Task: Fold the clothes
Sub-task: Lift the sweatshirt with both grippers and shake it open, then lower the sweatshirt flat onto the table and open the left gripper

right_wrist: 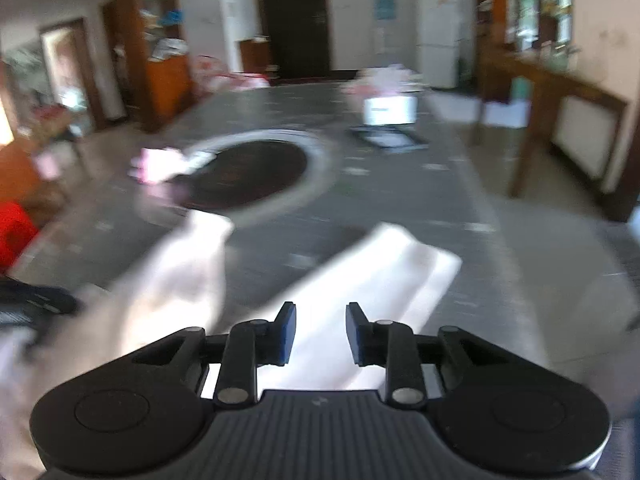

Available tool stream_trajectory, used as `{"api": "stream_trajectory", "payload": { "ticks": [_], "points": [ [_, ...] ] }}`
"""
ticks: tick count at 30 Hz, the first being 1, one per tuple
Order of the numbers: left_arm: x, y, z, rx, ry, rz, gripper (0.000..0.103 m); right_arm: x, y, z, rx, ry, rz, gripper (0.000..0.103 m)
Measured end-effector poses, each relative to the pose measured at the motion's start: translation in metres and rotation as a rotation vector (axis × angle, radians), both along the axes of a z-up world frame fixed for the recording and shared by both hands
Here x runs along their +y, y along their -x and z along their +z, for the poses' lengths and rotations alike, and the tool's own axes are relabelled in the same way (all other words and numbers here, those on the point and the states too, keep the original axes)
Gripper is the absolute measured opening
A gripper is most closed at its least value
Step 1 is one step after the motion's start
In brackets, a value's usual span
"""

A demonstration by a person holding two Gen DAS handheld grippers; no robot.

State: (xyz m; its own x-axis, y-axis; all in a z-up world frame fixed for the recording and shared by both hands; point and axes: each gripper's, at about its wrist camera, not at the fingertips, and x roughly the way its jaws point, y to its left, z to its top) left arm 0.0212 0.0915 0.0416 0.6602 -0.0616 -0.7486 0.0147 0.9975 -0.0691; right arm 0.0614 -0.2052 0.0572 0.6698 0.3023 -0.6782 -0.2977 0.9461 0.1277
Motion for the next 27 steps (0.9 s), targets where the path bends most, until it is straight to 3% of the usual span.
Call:
{"api": "stream_trajectory", "payload": {
  "ticks": [5,10,15,16,18,19,24,27],
  "points": [
    [0.000,-0.012,-0.002,0.016,0.040,-0.028,0.034,0.047,-0.027,0.004,0.028,-0.096,0.088,0.030],
    [-0.006,-0.020,-0.010,0.024,0.044,-0.068,0.032,0.076,-0.063,0.001,0.055,-0.126,0.094,0.035],
    [-0.008,-0.019,-0.012,0.014,0.059,-0.103,0.015,0.099,-0.089,-0.014,0.096,-0.081,0.107,0.035],
    [-0.007,-0.019,-0.011,0.011,0.064,-0.101,0.011,0.102,-0.093,-0.017,0.110,-0.076,0.110,0.033],
    [-0.004,-0.018,-0.009,0.001,0.071,-0.093,0.009,0.107,-0.097,-0.024,0.133,-0.065,0.112,0.018],
    [-0.002,-0.017,-0.008,-0.008,0.072,-0.087,0.009,0.108,-0.097,-0.026,0.130,-0.050,0.113,0.009],
    [0.012,-0.011,0.007,-0.061,0.092,-0.043,0.007,0.101,-0.078,-0.009,0.021,-0.037,0.138,0.007],
    [0.020,-0.008,0.020,-0.134,0.040,0.006,0.003,0.090,-0.069,0.014,-0.067,-0.083,0.118,0.007]
  ]
}}
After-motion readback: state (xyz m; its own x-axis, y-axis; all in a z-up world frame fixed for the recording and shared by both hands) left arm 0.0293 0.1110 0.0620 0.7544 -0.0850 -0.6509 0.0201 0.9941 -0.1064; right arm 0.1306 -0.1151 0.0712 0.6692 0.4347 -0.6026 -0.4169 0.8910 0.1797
